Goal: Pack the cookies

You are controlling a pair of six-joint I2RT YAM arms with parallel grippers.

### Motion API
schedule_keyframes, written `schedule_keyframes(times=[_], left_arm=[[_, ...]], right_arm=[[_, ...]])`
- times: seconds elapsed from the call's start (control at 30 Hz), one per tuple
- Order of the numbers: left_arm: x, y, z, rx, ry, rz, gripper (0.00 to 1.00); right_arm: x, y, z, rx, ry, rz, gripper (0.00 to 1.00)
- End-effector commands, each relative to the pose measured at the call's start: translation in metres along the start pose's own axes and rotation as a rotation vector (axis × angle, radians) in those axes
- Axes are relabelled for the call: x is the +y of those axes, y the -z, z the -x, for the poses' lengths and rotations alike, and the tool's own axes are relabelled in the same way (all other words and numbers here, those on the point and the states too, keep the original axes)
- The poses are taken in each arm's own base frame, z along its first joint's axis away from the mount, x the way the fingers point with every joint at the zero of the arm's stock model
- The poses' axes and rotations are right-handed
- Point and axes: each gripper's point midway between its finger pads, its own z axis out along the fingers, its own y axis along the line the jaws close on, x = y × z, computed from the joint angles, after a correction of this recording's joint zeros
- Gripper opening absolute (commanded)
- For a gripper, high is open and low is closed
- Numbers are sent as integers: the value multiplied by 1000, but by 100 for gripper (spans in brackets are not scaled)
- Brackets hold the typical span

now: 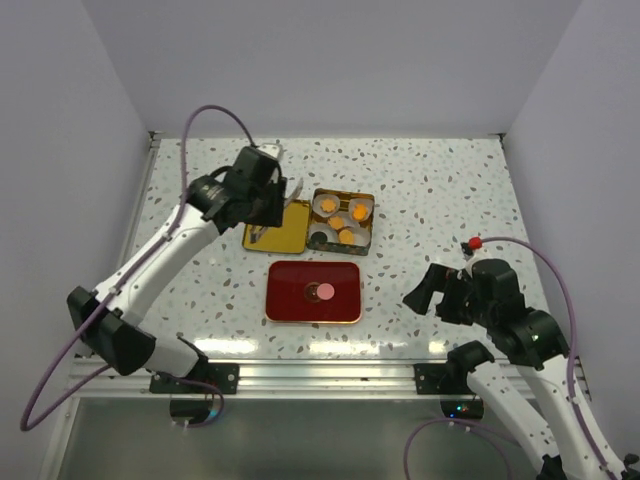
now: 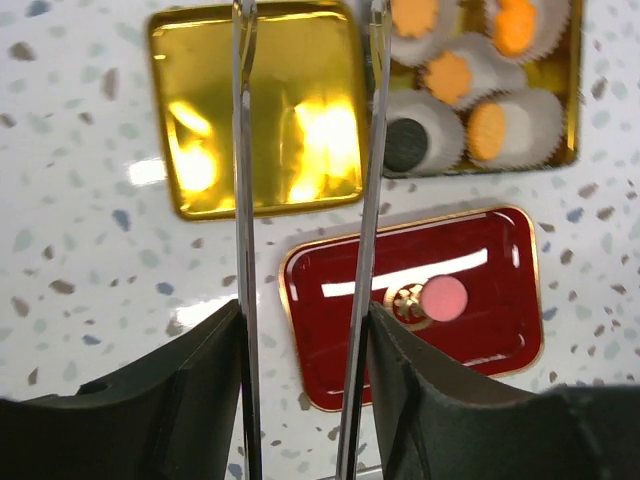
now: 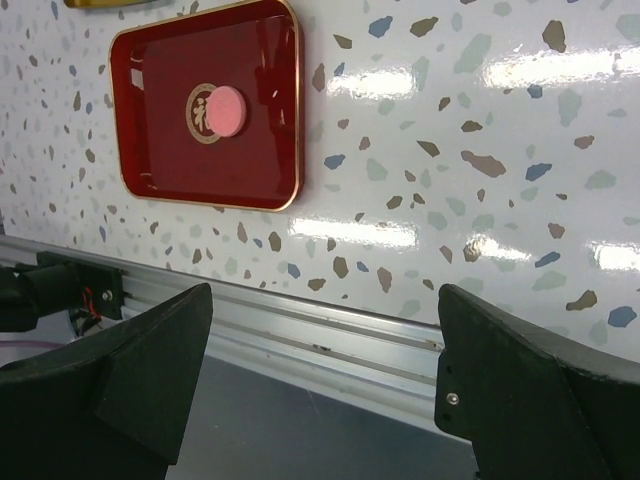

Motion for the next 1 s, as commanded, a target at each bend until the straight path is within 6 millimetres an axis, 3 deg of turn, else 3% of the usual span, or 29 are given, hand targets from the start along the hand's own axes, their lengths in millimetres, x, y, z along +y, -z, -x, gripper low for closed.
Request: schedule_keyframes(times=[0.0, 0.1, 0.17, 0.2, 0.4, 0.63, 0.8, 0.97], left_arm=[[59, 9, -5, -26, 56, 135, 55], [115, -3, -23, 6, 164, 226, 58], [130, -8, -25, -4, 206, 227, 58], [148, -14, -36, 21, 247, 262, 58], [192, -37, -54, 39, 333, 312, 56], [208, -65, -73, 78, 369, 315, 56], [204, -92, -110, 175, 386, 284, 58], [198, -114, -141, 268, 410, 242, 59]], right_arm=[[0, 1, -9, 24, -30, 15, 99], [-1, 5, -11, 12, -37, 16, 99], [-3, 6, -11, 4, -37, 16, 99], [-4, 6, -11, -1, -36, 10, 99], [-7, 11, -4, -16, -3, -25, 99], [-11, 19, 2, -5, 54, -70, 99], [-18, 14, 3, -1, 63, -110, 99], [-12, 11, 15, -1, 91, -118, 99]])
